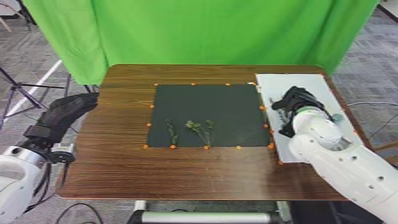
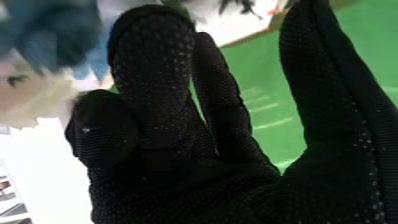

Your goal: Arrange flowers

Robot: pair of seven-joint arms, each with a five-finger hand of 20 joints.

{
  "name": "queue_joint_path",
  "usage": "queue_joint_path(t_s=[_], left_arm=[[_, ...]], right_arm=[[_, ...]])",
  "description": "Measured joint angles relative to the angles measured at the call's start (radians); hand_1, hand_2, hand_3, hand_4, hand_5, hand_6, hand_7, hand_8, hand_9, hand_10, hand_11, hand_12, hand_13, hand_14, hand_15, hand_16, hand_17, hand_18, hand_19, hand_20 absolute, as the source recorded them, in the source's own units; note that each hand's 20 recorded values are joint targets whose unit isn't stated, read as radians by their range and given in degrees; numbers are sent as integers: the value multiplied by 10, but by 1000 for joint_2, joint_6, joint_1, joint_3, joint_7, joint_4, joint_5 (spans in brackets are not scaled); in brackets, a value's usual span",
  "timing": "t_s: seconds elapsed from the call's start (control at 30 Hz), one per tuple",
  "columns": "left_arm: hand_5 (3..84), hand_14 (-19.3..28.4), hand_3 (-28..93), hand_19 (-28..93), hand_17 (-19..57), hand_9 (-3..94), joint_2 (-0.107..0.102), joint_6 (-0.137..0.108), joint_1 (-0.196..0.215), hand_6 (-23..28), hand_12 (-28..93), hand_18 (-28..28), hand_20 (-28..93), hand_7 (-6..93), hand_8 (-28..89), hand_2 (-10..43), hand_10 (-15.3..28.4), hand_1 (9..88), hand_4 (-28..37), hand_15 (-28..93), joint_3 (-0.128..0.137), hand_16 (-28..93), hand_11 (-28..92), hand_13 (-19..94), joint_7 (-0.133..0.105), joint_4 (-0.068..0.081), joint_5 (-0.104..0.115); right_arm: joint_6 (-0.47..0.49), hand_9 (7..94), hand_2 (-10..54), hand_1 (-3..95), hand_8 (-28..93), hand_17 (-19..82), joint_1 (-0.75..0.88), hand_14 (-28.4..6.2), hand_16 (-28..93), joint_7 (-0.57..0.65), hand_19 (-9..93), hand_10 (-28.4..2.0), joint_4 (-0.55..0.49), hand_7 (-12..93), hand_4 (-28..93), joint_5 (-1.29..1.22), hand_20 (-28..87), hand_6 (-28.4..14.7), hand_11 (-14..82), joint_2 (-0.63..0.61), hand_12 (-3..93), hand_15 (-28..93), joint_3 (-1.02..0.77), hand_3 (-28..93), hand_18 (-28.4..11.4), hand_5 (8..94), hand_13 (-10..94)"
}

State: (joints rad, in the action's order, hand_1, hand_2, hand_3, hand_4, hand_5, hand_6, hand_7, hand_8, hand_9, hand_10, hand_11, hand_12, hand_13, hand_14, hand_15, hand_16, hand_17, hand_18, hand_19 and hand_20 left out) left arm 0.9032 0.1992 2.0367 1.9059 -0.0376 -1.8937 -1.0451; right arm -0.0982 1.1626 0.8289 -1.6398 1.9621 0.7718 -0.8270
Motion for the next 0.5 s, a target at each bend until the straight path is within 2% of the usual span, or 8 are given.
queue_joint_path(t_s=[0.17, 0.33, 0.4, 0.47, 0.5], left_arm=[[384, 160, 558, 47, 3, 325, 3, 3, 0, 64, 140, 111, 125, 105, -43, -95, 136, 291, -182, 84, 0, 38, 109, 258, 1, 0, 0], [383, 161, 557, 47, 3, 325, 8, 4, 2, 64, 139, 111, 125, 104, -44, -95, 137, 291, -182, 84, 0, 37, 110, 258, 2, -1, 0], [384, 160, 557, 47, 3, 325, 11, 4, 3, 64, 139, 111, 125, 104, -44, -95, 136, 292, -182, 84, 1, 37, 110, 258, 2, -1, 0], [383, 160, 557, 47, 3, 325, 12, 5, 3, 64, 140, 111, 125, 104, -43, -95, 136, 293, -183, 84, 1, 37, 111, 258, 2, -1, 0], [384, 160, 557, 47, 3, 324, 13, 5, 3, 65, 140, 111, 125, 104, -43, -95, 136, 292, -183, 84, 1, 37, 112, 258, 2, -1, 0]], right_arm=[[5, 630, -95, 451, -16, 589, 4, -46, 347, 7, 905, -185, 7, 138, -83, -10, 420, -56, 104, 10, 219, 459, 0, 583, -131, 554, 884], [-3, 662, -95, 550, -22, 596, 7, -40, 349, 14, 916, -170, 13, 216, -121, -13, 449, -52, 177, 20, 246, 509, 0, 586, -125, 562, 882], [-10, 717, -95, 634, 98, 601, 4, -35, 339, 15, 914, -145, 18, 216, -85, -9, 464, -52, 115, 23, 358, 522, 2, 483, -120, 576, 884], [-26, 807, -95, 702, 229, 605, -1, -32, 341, 15, 914, -112, 26, 213, -35, -4, 472, -45, 91, 26, 407, 524, 12, 388, -118, 619, 892], [-36, 840, -95, 712, 247, 607, -3, -30, 342, 15, 914, -104, 31, 214, -31, -1, 473, -43, 104, 27, 415, 523, 17, 385, -115, 633, 894]])
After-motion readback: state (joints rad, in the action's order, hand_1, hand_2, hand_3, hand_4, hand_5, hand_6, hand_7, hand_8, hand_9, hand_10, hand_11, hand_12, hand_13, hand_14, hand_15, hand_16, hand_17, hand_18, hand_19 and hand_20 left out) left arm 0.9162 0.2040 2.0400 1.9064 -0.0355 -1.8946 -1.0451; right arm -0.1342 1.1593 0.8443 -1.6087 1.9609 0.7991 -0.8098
